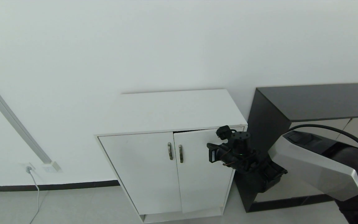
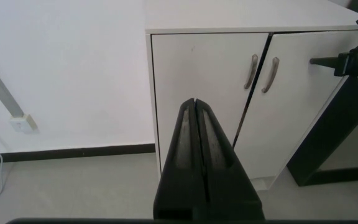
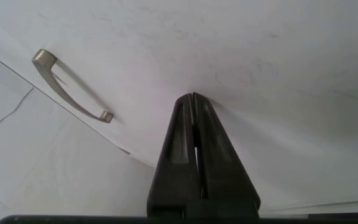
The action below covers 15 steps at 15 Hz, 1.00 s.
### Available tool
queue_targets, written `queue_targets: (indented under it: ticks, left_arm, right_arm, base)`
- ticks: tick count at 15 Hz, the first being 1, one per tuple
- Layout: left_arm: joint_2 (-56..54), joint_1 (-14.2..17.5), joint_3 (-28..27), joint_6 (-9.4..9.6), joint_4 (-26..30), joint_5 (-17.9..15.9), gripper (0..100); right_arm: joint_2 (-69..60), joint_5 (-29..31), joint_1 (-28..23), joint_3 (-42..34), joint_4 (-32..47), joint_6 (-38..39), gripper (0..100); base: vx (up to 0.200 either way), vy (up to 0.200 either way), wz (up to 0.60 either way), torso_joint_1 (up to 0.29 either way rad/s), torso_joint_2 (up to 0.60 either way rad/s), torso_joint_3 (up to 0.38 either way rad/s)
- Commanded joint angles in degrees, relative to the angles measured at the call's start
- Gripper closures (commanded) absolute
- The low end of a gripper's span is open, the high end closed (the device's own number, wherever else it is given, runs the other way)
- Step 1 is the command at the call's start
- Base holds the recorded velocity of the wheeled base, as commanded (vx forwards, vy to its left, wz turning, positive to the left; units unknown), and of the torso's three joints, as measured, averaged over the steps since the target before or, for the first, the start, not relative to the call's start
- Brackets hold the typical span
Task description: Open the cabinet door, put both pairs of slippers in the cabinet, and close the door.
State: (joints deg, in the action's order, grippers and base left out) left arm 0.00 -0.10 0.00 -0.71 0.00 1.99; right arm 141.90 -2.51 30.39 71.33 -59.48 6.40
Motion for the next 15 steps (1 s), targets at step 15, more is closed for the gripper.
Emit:
queue_targets:
  ticks: [15]
  left_arm:
    - [0.0, 0.0, 0.0, 0.0, 0.0, 0.0, 100]
  right_arm:
    - [1.5, -0.1, -1.8, 1.7, 0.0, 0.2, 100]
  base:
    - [0.0, 0.0, 0.0, 0.0, 0.0, 0.0]
